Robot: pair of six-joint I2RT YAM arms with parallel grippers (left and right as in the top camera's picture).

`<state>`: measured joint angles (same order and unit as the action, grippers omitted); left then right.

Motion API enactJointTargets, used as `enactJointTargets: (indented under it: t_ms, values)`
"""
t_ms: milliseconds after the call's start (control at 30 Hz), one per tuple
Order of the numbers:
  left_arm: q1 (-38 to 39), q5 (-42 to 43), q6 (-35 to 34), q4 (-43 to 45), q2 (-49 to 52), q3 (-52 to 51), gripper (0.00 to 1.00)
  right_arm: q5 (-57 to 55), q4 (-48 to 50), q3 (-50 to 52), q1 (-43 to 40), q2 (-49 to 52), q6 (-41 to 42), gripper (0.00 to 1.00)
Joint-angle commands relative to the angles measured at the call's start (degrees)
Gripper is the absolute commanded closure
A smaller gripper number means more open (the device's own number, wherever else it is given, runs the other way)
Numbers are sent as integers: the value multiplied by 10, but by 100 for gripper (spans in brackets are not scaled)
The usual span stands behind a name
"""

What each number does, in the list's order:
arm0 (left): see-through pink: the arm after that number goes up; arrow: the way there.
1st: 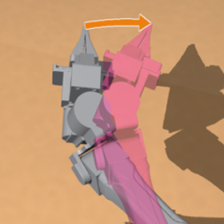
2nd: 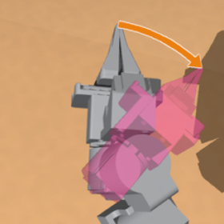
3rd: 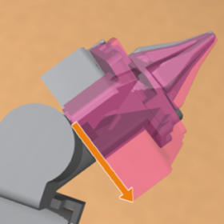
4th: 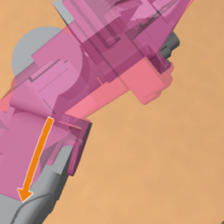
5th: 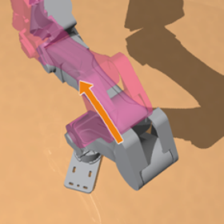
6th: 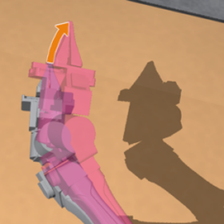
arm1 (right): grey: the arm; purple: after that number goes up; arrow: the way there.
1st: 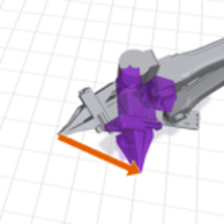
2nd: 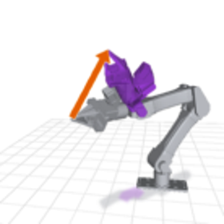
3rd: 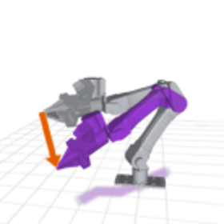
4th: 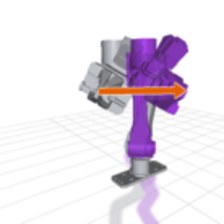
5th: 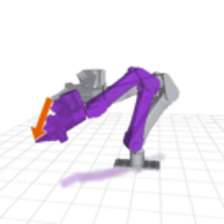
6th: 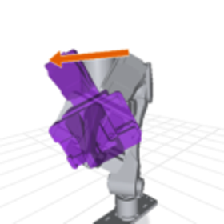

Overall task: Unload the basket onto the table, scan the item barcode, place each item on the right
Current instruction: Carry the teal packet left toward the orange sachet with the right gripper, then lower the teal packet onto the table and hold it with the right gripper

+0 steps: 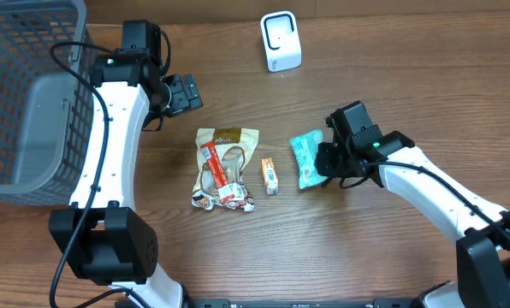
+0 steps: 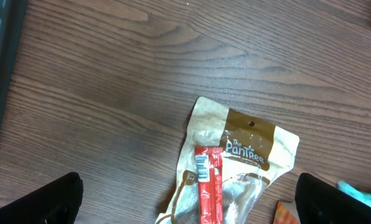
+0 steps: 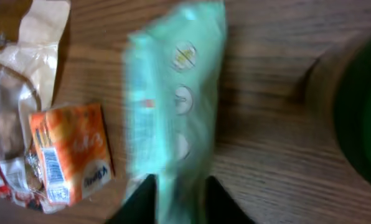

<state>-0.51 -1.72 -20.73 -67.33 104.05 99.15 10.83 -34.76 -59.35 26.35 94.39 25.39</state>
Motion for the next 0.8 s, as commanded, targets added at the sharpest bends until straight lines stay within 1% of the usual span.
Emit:
enactJointTargets:
  t_ms: [0,67,333,400,467,500,533,567,600,767]
  values:
    - [-2,-2,13,1,-9,7,0,-11,4,1,2,-9,2,55]
    - [-2,-2,13,1,-9,7,0,-5,4,1,3,-9,1,53]
    - [-2,-2,13,1,-9,7,0,-5,1,1,3,-9,1,55]
    - [-2,-2,13,1,-9,7,0,-4,-5,1,3,-9,2,59]
    - [-2,-2,13,1,-9,7,0,0,-7,1,3,-9,2,71]
    - [-2,-2,13,1,-9,7,0,2,-9,1,4,-9,2,80]
    - [-2,-2,13,1,-9,7,1,6,-10,1,4,-9,2,86]
    - [-2,-2,13,1,-9,7,0,9,-11,2,5,-9,2,90]
    - [-2,-2,13,1,-9,7,0,8,-13,2,6,-9,2,93]
    - [-2,-2,13,1,-9,7,0,8,-17,2,17,-8,2,93]
